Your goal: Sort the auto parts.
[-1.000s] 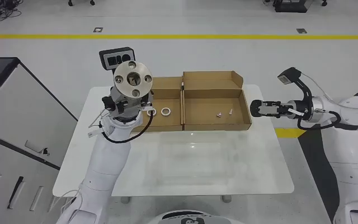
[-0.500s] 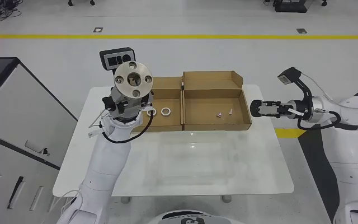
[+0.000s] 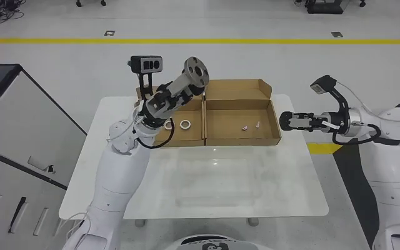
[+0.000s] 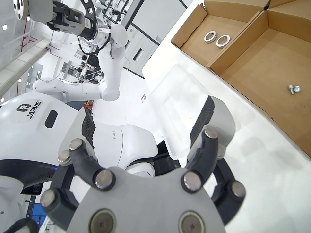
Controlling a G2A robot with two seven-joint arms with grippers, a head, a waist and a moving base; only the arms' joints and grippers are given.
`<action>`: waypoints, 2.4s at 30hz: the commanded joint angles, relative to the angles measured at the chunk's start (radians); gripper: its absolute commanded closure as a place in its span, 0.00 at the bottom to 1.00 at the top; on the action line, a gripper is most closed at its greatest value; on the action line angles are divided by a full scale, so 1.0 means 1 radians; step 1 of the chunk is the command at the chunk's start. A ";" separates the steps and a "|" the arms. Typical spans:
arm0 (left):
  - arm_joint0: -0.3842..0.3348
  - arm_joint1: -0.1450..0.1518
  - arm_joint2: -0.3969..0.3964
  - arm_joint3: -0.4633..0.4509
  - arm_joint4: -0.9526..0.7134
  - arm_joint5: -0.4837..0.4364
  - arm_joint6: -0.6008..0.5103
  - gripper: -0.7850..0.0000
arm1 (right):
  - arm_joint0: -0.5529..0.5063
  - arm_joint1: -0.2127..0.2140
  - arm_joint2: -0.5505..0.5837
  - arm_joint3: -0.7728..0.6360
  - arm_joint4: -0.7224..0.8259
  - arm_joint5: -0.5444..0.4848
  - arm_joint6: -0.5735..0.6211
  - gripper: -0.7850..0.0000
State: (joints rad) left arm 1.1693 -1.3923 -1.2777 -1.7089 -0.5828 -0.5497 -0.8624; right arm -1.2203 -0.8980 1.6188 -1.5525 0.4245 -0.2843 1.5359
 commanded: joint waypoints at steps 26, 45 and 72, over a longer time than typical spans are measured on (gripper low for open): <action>-0.180 0.069 -0.078 0.223 1.017 0.290 0.008 1.00 | 0.000 0.000 0.000 0.000 0.000 0.000 0.000 0.00; -0.377 0.105 0.018 0.514 1.477 0.335 -0.184 1.00 | 0.000 0.000 0.000 0.000 0.000 0.000 0.000 0.00; -0.376 0.133 0.060 0.677 1.602 0.337 -0.291 1.00 | 0.000 0.000 0.000 0.000 0.000 0.000 0.000 0.00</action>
State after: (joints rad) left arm 0.7931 -1.2597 -1.2173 -1.0310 1.0188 -0.2123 -1.1531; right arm -1.2203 -0.8980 1.6188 -1.5525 0.4245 -0.2843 1.5359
